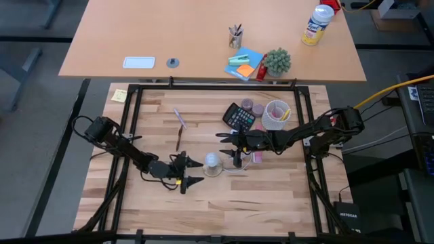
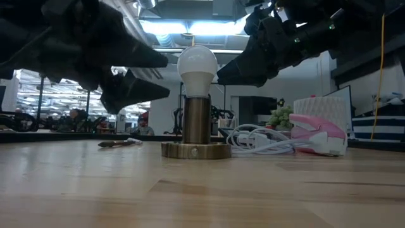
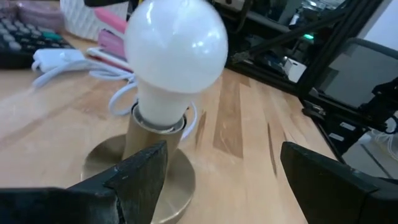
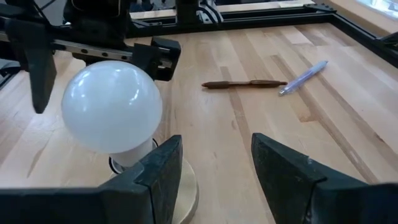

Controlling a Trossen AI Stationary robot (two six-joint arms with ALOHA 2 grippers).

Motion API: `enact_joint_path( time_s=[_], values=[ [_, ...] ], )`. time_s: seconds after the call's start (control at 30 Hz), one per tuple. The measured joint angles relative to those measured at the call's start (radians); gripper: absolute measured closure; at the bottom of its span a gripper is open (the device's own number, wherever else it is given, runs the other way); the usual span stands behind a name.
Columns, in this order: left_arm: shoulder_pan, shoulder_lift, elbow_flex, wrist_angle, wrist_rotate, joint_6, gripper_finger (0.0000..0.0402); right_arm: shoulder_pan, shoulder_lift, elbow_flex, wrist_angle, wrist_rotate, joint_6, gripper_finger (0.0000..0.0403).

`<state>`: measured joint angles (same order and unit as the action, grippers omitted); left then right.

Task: Screw lightbulb
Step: Insert the lightbulb into the gold lamp

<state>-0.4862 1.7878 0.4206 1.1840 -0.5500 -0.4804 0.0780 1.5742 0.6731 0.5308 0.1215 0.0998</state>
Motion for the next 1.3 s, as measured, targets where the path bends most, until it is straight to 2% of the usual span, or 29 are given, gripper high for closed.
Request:
enact_joint_path(
  time_s=[0.23, 0.5, 0.7, 1.13, 1.3],
  values=[
    [0.0, 0.0, 0.02, -0.011, 0.014, 0.013, 0.0111, 0.0, 0.0, 0.0, 0.0, -0.045, -0.002, 0.0215],
    [0.0, 0.001, 0.068, -0.124, 0.03, -0.003, 0.0191, 0.0, 0.0, 0.0, 0.046, -0.052, -0.05, 0.0303],
    [0.003, 0.001, 0.086, -0.158, 0.03, 0.009, 0.0238, 0.0, 0.0, 0.0, 0.074, -0.023, -0.056, 0.0343],
    [-0.001, 0.001, 0.107, -0.147, 0.008, -0.016, 0.0324, 0.0, 0.0, 0.0, 0.108, -0.011, -0.108, 0.0352],
    [-0.005, 0.001, 0.145, -0.146, 0.008, 0.07, 0.0362, 0.0, 0.0, 0.0, 0.104, -0.08, -0.108, 0.0352]
  ],
)
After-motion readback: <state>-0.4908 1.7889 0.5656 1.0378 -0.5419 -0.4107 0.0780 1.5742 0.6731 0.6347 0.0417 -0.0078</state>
